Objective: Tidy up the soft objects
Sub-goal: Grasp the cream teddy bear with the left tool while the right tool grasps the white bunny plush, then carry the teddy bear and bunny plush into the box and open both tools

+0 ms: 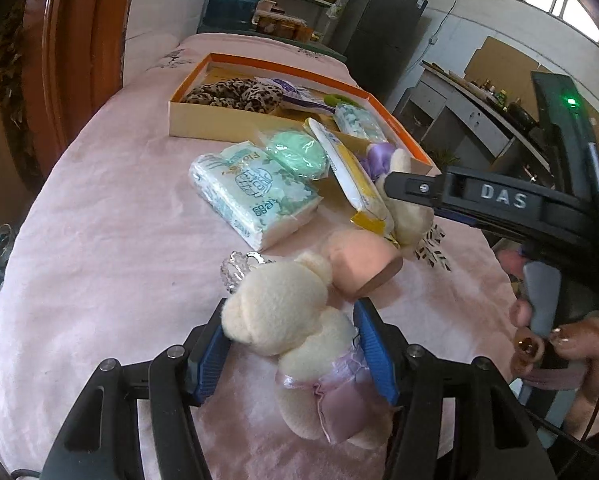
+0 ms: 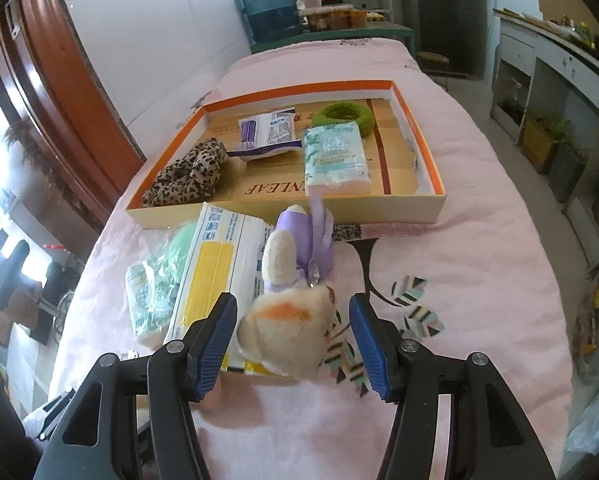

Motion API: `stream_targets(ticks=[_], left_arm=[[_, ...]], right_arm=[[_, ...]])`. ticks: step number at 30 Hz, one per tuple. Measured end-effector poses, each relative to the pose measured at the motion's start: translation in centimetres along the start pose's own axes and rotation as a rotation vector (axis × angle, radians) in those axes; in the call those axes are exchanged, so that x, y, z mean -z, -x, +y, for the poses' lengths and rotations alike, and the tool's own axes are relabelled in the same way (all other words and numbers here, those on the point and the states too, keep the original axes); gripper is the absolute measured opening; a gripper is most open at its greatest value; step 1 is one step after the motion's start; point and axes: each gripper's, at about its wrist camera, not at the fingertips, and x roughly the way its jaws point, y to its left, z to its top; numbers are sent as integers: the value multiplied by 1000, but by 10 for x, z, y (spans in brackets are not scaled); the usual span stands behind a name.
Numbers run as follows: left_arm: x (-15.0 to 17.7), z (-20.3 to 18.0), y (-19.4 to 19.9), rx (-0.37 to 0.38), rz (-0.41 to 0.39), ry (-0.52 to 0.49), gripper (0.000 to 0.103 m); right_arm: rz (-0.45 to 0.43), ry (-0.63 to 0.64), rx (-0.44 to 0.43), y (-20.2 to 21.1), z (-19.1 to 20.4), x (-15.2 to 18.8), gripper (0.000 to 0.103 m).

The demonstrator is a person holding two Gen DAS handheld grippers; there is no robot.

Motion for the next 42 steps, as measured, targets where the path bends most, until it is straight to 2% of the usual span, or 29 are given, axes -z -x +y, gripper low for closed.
stream_targets(ticks=[3, 4, 5, 8, 17, 28, 42], left_arm=[[0, 0, 0, 31, -7, -7, 50], [0, 0, -1, 39, -10, -11, 49], [0, 0, -1, 52, -11, -15, 48], [-1, 1, 0, 70, -13, -8, 47], [-3, 3, 8, 81, -33, -6, 45], [-13, 5, 33, 43, -123, -26, 45], [-49, 11, 50, 8, -212, -51, 45]], right_arm=[[6, -5, -10, -6, -3, 0, 59], [7, -8, -18, -6, -4, 1, 47], [13, -11, -19, -8, -6, 2, 43], [16, -13, -24, -9, -9, 4, 41], [-3, -25, -33, 4, -14, 6, 40], [-58, -20, -39, 30, -11, -1, 38], [-111, -5, -36, 50, -7, -15, 38]])
